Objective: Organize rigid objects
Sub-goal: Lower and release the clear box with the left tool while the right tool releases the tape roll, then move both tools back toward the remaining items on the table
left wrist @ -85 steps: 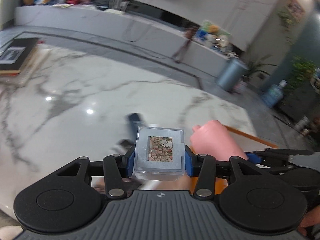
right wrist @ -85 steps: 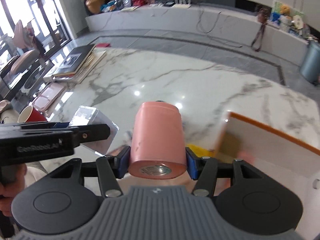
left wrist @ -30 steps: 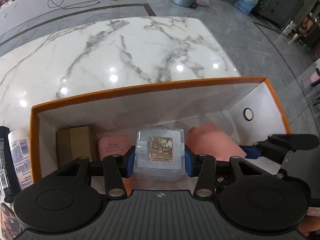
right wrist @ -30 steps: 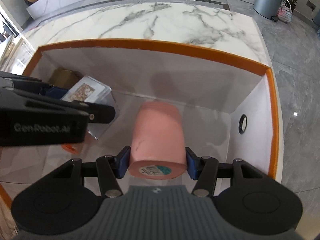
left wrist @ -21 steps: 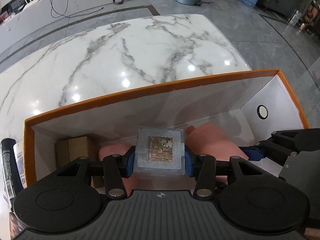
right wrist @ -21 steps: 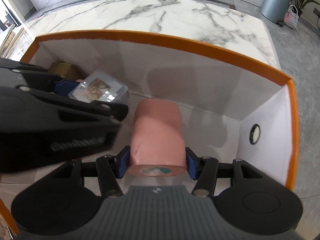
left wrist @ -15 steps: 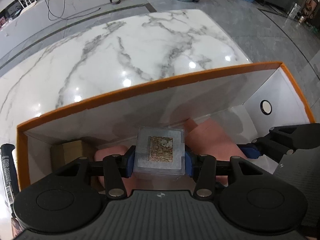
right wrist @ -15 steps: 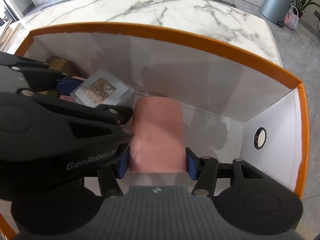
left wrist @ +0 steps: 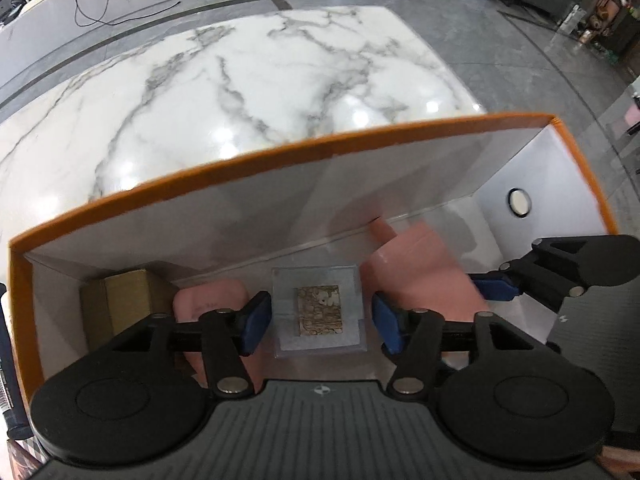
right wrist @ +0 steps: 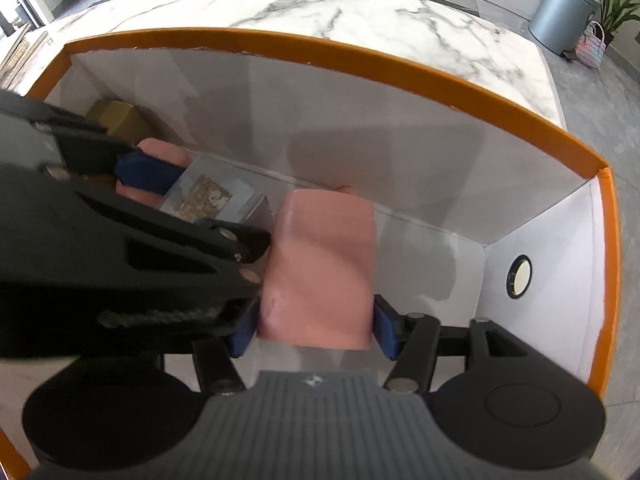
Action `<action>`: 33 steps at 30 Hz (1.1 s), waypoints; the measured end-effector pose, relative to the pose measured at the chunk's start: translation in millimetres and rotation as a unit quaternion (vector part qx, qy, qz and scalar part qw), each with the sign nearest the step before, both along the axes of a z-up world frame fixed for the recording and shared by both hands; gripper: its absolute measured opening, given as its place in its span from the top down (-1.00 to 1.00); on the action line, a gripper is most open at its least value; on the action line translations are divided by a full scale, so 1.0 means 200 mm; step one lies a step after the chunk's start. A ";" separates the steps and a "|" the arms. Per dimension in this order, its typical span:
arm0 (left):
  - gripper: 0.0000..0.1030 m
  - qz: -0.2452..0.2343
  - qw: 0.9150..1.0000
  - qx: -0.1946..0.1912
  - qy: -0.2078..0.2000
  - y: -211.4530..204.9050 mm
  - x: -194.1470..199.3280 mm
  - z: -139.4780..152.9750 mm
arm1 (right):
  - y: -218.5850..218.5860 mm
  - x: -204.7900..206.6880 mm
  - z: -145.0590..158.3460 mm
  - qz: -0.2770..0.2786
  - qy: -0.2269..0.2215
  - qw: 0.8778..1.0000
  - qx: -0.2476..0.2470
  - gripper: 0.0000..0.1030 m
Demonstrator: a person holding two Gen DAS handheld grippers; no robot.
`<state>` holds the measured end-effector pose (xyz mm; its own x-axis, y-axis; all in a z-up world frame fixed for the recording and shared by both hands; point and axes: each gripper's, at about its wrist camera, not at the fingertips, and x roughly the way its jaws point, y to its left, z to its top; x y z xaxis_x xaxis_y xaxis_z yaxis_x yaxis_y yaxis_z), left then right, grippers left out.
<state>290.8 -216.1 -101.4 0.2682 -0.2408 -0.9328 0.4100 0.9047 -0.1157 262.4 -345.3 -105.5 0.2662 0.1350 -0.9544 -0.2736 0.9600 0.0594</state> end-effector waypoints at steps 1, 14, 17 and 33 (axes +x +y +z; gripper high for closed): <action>-0.45 0.000 1.000 -0.007 -0.002 0.01 0.00 0.02 | 0.00 -0.01 0.01 0.002 -0.002 1.000 -0.001 -0.32; -0.14 0.017 0.998 -0.049 0.025 0.14 -0.01 0.07 | -0.03 -0.06 0.05 0.021 -0.007 1.000 0.022 -0.09; -0.03 0.015 0.998 -0.053 0.033 0.15 -0.01 0.05 | -0.01 -0.04 0.05 0.023 -0.005 0.999 0.030 -0.09; 0.16 0.008 0.999 -0.038 0.011 0.17 -0.04 0.08 | 0.03 -0.03 0.07 0.013 -0.008 0.999 0.036 -0.11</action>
